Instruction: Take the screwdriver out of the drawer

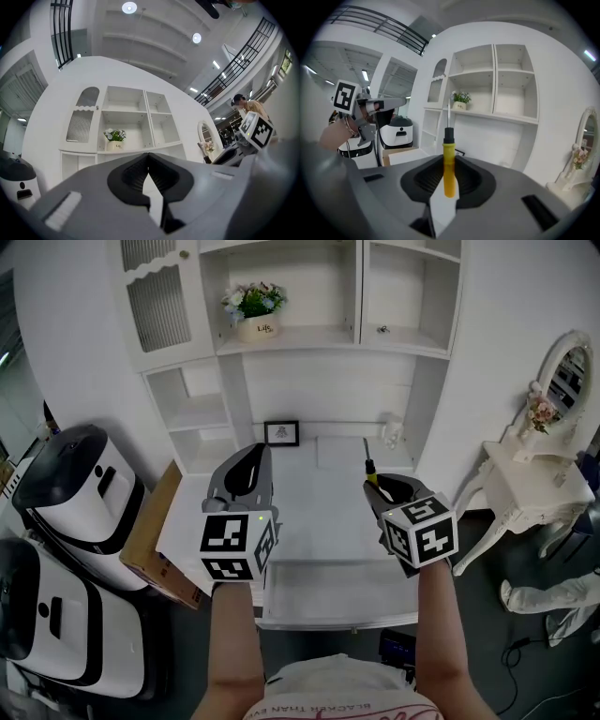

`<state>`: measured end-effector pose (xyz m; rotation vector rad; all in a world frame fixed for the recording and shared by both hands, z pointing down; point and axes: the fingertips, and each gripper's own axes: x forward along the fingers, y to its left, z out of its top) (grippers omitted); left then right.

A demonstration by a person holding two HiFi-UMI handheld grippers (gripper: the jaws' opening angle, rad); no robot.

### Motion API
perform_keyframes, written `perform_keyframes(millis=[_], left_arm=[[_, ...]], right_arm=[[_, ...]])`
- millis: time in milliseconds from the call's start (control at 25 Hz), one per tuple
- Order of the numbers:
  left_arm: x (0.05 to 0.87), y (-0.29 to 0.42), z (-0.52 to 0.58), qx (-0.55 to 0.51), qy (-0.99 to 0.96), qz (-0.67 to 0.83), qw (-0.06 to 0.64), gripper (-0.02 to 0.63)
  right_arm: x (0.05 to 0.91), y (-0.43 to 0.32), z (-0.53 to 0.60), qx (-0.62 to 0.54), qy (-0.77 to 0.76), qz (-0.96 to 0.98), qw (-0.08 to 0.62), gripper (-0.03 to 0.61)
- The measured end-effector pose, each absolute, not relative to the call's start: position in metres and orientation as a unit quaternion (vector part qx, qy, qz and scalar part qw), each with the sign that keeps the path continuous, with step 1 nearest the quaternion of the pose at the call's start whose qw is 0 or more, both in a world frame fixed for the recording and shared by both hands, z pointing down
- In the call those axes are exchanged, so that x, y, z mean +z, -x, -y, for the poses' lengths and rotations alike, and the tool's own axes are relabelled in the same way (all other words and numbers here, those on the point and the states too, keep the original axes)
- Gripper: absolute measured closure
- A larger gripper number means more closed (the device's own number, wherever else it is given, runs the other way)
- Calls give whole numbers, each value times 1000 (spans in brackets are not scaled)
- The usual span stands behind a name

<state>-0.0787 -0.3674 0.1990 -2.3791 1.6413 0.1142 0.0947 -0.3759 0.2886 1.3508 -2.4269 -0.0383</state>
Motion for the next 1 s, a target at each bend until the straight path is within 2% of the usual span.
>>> perform_keyframes(millis=[440,1000], left_arm=[[179,94,370,45,806,-570,151,604],[145,97,368,43,796,-570,197,604]], right_arm=[[208,-114,366,-108,-542,830,71,497],[150,-137,353,-153,-580,800,-1,497]])
